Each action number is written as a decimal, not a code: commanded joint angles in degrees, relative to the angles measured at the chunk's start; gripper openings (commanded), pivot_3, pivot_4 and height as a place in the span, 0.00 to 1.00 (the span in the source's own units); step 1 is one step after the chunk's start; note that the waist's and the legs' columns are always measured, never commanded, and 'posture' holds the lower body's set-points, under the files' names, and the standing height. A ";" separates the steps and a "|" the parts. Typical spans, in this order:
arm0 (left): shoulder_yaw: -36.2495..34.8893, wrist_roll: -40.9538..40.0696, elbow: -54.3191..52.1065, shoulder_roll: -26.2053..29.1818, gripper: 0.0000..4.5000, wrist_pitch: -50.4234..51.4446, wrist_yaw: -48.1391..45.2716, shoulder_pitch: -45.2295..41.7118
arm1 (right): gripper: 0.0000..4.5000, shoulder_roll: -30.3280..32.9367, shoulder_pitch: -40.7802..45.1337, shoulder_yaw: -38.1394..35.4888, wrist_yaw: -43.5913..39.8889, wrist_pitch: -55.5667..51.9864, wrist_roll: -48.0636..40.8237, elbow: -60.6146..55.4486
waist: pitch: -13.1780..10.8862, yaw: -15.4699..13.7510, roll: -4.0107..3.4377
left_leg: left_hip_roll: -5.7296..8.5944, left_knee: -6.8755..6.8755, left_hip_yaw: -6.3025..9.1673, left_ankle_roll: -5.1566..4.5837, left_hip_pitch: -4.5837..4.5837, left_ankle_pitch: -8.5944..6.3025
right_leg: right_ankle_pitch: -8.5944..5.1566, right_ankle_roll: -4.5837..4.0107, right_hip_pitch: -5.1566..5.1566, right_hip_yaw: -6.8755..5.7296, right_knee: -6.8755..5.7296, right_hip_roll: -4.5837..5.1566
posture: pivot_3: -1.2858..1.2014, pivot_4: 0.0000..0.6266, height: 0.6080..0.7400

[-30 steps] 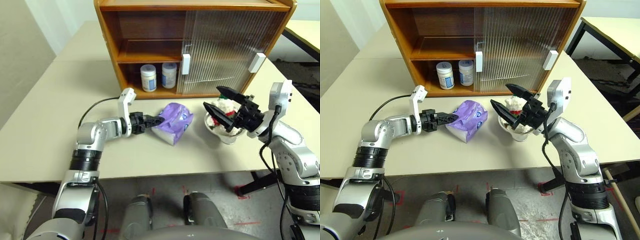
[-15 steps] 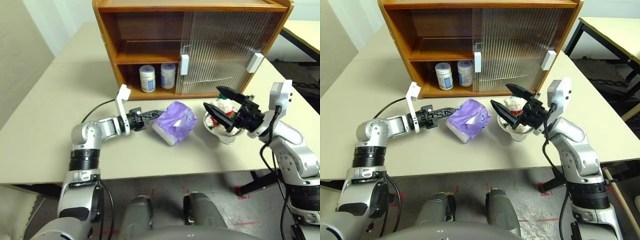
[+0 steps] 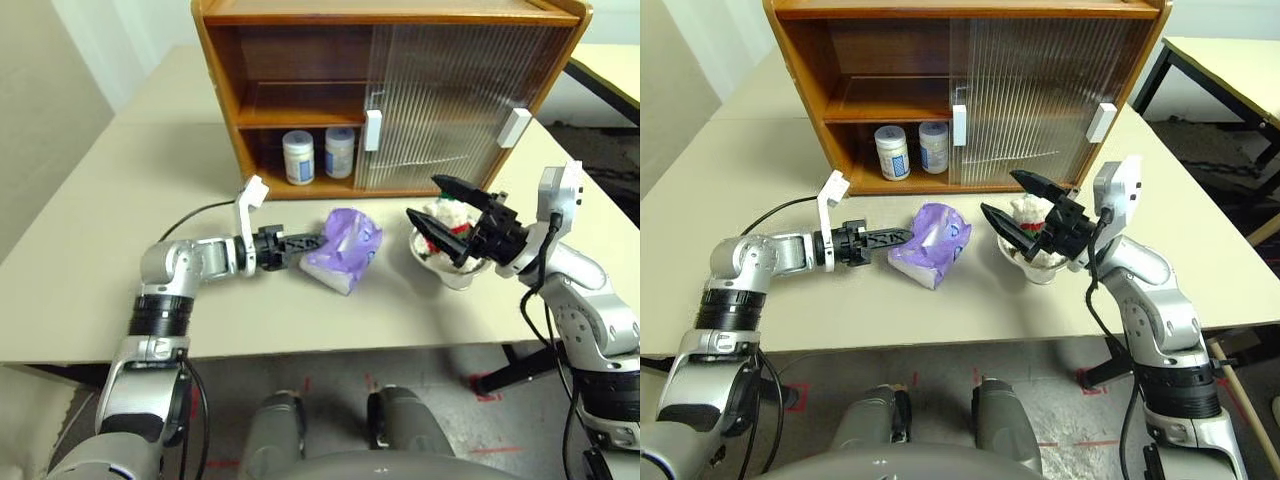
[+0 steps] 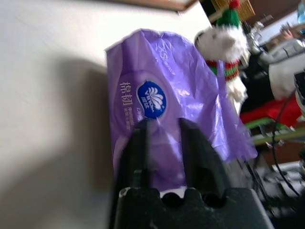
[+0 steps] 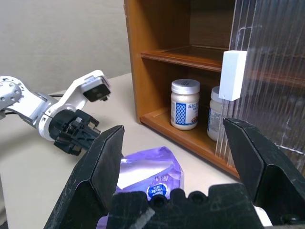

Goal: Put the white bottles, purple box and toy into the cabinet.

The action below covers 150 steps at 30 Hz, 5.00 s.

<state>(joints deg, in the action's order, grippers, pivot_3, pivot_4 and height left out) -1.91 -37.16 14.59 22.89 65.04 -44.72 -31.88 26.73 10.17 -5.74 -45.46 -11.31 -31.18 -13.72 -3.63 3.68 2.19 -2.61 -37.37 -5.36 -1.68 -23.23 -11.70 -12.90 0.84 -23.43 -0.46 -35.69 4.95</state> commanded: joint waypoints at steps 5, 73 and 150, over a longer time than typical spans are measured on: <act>8.00 4.34 5.94 2.59 0.94 -1.29 -6.93 -3.76 | 1.00 0.40 -0.78 0.08 -0.01 0.12 0.87 -1.10 | 0.03 0.16 -0.03 | 0.00 0.01 0.00 0.00 0.01 0.00 | -0.10 -0.17 0.00 0.00 0.00 0.00 | 0.48 0.00 1.00; 7.22 8.62 15.21 -0.36 0.38 -4.31 -8.34 -7.85 | 1.00 3.17 -7.64 1.02 -6.02 -2.89 -1.79 -6.27 | 0.51 0.27 0.12 | -0.05 -0.08 0.01 0.00 0.04 0.00 | -0.46 -0.75 0.00 0.12 -0.08 0.02 | 0.47 0.00 1.00; -21.00 -6.75 -1.25 -13.24 0.91 -15.22 38.07 -17.83 | 1.00 -7.07 -3.30 3.97 -5.12 3.98 -2.20 -2.96 | 0.58 0.13 0.26 | 0.33 0.02 -0.02 0.02 -0.03 0.01 | 0.10 0.16 0.09 -0.02 0.12 -0.07 | 0.49 0.00 1.00</act>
<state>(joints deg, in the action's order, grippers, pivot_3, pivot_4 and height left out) -25.55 -44.75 15.12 8.49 48.22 -3.90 -51.09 19.26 6.83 -1.81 -50.32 -7.23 -33.06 -17.19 -3.05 3.82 2.45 -2.27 -37.34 -5.39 -1.66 -23.25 -11.69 -12.79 1.00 -23.34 -0.48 -35.57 4.88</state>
